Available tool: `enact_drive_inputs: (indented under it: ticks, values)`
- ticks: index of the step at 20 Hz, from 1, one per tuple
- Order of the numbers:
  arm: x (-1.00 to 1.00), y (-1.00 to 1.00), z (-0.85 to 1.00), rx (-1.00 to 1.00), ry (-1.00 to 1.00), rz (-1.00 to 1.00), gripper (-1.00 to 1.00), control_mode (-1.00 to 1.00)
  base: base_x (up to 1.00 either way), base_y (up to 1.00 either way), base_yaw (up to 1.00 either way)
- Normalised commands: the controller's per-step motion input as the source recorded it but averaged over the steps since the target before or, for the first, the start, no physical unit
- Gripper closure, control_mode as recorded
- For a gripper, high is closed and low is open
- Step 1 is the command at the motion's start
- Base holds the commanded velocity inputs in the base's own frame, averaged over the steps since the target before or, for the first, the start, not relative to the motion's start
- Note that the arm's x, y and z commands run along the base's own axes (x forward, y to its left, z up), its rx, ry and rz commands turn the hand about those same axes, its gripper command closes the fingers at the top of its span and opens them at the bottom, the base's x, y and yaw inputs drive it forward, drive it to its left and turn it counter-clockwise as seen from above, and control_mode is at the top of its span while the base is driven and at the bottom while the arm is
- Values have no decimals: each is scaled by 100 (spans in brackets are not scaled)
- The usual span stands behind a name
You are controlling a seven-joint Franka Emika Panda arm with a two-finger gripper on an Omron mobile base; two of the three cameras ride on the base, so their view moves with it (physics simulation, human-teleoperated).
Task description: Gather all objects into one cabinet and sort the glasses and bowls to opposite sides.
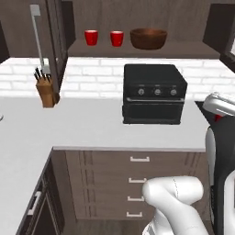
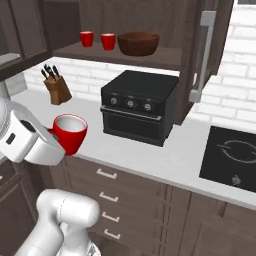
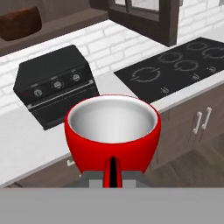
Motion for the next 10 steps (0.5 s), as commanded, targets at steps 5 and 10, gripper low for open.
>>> enact_drive_inputs:
  ticks: [5,10]
  values:
    - [0,0,0,0,0,0,100,100,61,31,0]
    - [0,0,0,0,0,0,100,100,36,21,-1]
